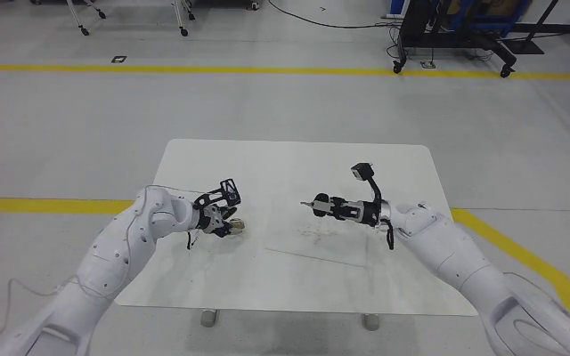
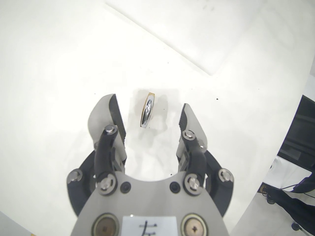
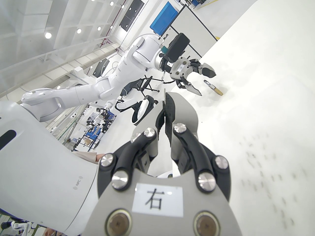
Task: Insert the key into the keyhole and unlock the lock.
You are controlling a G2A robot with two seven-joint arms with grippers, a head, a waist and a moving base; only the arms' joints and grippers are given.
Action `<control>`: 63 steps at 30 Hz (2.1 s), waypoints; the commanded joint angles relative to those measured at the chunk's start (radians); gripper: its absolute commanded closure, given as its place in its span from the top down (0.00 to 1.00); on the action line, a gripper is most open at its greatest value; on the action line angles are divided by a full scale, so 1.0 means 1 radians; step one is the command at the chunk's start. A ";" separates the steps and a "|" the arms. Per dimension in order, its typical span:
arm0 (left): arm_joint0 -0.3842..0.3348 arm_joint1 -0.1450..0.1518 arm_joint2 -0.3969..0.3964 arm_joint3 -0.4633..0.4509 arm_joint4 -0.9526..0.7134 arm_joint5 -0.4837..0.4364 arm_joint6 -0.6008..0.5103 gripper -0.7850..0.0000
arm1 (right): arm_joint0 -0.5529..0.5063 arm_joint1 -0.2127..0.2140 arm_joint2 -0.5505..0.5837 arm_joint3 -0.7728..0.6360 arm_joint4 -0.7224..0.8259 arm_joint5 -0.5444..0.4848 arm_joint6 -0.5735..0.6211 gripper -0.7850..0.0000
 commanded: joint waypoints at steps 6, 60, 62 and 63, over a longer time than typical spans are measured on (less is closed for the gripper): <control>-0.019 -0.013 0.022 0.022 0.002 0.000 -0.015 0.00 | 0.000 0.000 0.000 0.000 0.000 0.000 0.000 0.00; -0.163 -0.091 0.102 0.398 -1.239 0.023 -0.353 0.00 | -0.059 -0.031 0.029 -0.050 -0.082 0.059 -0.214 0.00; -0.181 -0.104 0.110 0.414 -1.310 0.112 -0.429 0.00 | -0.059 -0.031 0.029 -0.050 -0.082 0.059 -0.214 0.00; -0.189 -0.111 0.115 0.428 -1.346 0.167 -0.472 0.00 | -0.059 -0.031 0.029 -0.050 -0.082 0.059 -0.214 0.00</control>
